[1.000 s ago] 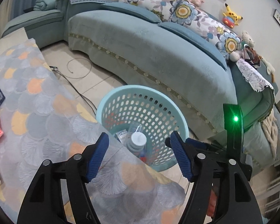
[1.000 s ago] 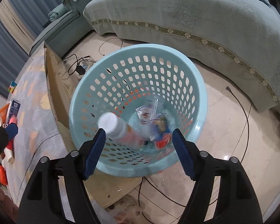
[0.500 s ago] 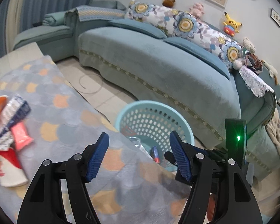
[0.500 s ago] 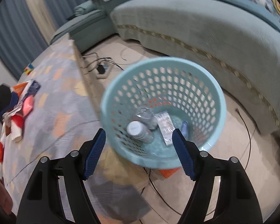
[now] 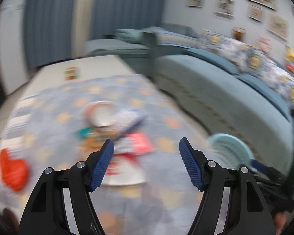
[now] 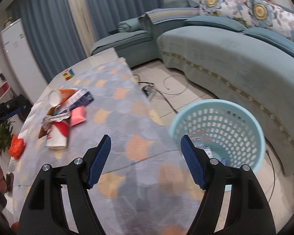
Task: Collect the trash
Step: 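Return both open tools to the table trash, then grasp the orange plastic bag with the left tool while the right tool grasps the red-white paper cup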
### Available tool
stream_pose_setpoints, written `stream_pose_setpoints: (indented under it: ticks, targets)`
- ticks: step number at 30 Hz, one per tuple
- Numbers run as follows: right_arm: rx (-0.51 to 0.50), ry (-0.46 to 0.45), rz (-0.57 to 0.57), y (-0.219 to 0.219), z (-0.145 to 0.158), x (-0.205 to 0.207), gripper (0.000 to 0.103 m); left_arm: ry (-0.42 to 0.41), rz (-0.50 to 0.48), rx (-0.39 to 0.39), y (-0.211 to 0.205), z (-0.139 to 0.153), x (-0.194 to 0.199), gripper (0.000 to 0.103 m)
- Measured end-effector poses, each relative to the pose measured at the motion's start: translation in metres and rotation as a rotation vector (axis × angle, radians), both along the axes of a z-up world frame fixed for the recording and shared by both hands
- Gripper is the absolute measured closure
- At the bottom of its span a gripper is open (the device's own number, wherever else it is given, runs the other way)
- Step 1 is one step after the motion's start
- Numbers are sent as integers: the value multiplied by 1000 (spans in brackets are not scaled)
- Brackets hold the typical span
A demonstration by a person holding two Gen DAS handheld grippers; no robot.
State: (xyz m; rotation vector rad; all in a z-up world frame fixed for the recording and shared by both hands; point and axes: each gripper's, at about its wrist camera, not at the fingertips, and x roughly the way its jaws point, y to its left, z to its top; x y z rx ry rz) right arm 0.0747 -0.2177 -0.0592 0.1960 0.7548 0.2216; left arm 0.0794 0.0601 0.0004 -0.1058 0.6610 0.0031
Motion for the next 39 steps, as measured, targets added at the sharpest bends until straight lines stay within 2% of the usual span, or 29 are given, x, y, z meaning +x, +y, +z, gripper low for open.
stream_pose_setpoints:
  ticks: [3,7,10,13,17,21,27,31,33,37,39]
  targets:
    - [1,4,35,18,-2,1,33,-3,177,30,50,-3,-16,25]
    - [-4,12,83,44,-5,1,33,30,390,63,110,-16,-33,24]
    - [-14,11,117,63,-5,-1,33,81,511,62,145,-28,-38,21]
    - [-25,5,151,78,-5,-3,33,124,588,91,167,-40,-39,21]
    - [-40,-1,182,92,-5,-3,33,161,650,137,183,-51,-37,21]
    - [-48,-5,215,109,-3,1,33,184,661,123,199,-63,-31,21]
    - [-48,-26,286,137,3,10,33,208,709,168,203,-78,-25,21]
    - [-58,-26,333,162,1,17,33,223,719,164,208,-87,-24,22]
    - [-61,-25,351,171,0,21,33,233,723,161,212,-92,-23,33]
    - [-40,-9,377,184,-2,34,33,217,725,163,214,-94,-25,45]
    - [-31,2,381,190,-5,41,32,212,718,185,211,-94,-24,55]
